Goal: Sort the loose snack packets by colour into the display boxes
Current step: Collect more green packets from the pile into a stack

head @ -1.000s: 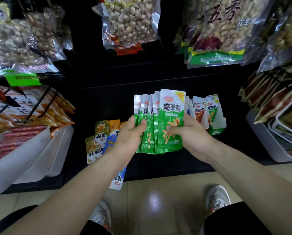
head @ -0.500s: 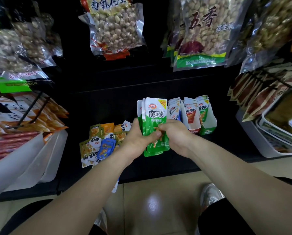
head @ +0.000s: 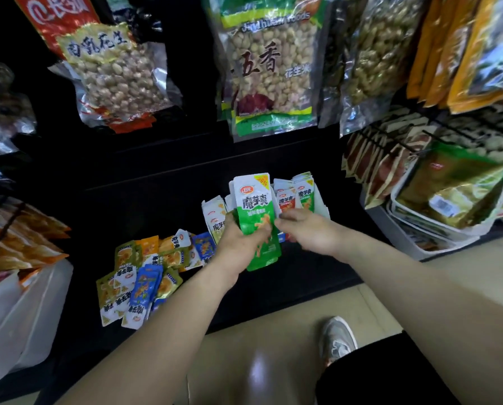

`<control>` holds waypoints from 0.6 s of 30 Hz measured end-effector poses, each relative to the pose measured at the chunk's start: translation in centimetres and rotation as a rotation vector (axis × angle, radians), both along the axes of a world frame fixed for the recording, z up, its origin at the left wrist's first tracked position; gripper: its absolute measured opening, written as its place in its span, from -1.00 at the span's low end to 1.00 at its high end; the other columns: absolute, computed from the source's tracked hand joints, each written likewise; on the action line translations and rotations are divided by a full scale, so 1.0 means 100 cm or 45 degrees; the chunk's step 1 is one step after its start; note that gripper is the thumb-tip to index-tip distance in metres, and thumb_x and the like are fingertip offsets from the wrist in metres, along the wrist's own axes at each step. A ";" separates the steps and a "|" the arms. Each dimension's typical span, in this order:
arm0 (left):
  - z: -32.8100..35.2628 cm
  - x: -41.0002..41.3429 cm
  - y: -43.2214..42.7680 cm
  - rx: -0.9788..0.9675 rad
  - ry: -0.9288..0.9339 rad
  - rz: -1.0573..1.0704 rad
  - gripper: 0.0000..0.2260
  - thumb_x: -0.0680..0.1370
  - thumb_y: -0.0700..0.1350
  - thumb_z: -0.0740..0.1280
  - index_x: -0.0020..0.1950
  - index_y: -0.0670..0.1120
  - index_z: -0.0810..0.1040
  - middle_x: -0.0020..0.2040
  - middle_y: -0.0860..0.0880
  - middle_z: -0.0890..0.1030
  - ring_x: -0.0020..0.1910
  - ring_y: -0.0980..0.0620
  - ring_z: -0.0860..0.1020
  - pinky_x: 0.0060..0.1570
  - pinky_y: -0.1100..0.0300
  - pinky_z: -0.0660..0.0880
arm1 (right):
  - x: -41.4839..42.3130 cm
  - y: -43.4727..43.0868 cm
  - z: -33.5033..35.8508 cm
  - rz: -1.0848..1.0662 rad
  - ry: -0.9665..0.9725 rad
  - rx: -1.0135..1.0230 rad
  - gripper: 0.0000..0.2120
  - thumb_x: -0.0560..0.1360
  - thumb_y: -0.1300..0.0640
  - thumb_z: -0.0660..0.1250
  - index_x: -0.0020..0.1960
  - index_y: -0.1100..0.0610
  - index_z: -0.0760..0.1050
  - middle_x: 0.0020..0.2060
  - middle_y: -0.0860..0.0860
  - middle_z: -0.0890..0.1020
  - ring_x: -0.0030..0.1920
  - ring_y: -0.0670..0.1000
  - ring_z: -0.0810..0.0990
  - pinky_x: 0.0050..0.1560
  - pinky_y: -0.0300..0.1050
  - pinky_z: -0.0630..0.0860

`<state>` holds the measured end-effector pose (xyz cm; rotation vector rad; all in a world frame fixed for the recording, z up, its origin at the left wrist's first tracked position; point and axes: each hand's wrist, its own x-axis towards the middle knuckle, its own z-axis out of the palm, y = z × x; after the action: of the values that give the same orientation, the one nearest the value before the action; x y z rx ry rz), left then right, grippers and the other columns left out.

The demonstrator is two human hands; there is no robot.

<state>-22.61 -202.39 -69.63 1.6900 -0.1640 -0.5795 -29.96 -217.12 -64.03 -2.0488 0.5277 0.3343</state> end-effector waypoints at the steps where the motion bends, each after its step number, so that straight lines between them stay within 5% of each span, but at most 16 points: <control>1: -0.003 0.001 -0.007 0.009 0.034 0.022 -0.59 0.48 -0.04 0.52 0.25 0.07 0.44 0.08 0.08 0.67 0.08 0.05 0.63 0.05 0.07 0.55 | -0.004 -0.017 0.000 0.046 0.052 -0.081 -0.52 0.63 -0.15 0.22 0.44 0.10 0.40 0.33 0.04 0.52 0.31 0.06 0.50 0.38 0.06 0.42; 4: -0.014 0.008 -0.032 0.045 0.126 0.012 -0.61 0.46 -0.04 0.54 0.24 0.06 0.51 0.10 0.06 0.67 0.09 0.04 0.62 0.00 0.14 0.50 | -0.020 -0.069 -0.004 0.083 0.125 -0.274 -0.62 0.62 -0.09 0.28 0.28 0.16 0.53 0.20 0.11 0.60 0.18 0.09 0.57 0.30 0.05 0.47; 8: -0.023 0.021 -0.072 0.078 0.135 -0.011 -0.67 0.48 -0.13 0.51 0.17 0.07 0.49 0.04 0.06 0.65 -0.03 0.12 0.60 -0.03 0.13 0.52 | -0.036 -0.124 -0.027 0.018 0.193 -0.374 -0.57 0.64 -0.02 0.27 0.30 0.32 0.50 0.21 0.26 0.59 0.21 0.23 0.56 0.28 0.08 0.43; 10: -0.033 0.030 -0.097 0.114 0.135 0.004 -0.74 0.49 -0.15 0.47 0.12 0.03 0.52 -0.02 0.05 0.64 -0.09 0.12 0.58 0.04 0.08 0.50 | -0.038 -0.143 -0.046 0.008 0.220 -0.389 -0.60 0.64 -0.03 0.27 0.34 0.23 0.48 0.22 0.16 0.60 0.20 0.14 0.56 0.26 0.02 0.44; 14: -0.063 0.051 -0.153 0.203 0.179 0.052 -0.79 0.45 -0.11 0.40 0.05 -0.15 0.57 -0.11 0.07 0.53 -0.16 0.13 0.45 -0.21 0.21 0.32 | -0.036 -0.171 -0.098 0.021 0.246 -0.408 -0.58 0.64 -0.06 0.25 0.44 0.08 0.39 0.28 0.02 0.54 0.26 0.06 0.51 0.22 -0.11 0.44; 18: -0.091 0.075 -0.209 0.197 0.186 0.026 -0.68 0.47 -0.06 0.35 0.17 -0.18 0.53 0.05 -0.02 0.51 -0.14 0.12 0.42 -0.17 0.18 0.27 | -0.021 -0.184 -0.155 0.036 0.196 -0.469 -0.58 0.63 -0.04 0.26 0.44 0.09 0.40 0.30 0.08 0.51 0.32 0.09 0.46 0.20 -0.10 0.41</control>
<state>-15.16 -223.33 -78.69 1.7889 0.0035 -0.7124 -32.10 -235.54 -79.50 -2.3995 0.6959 0.4396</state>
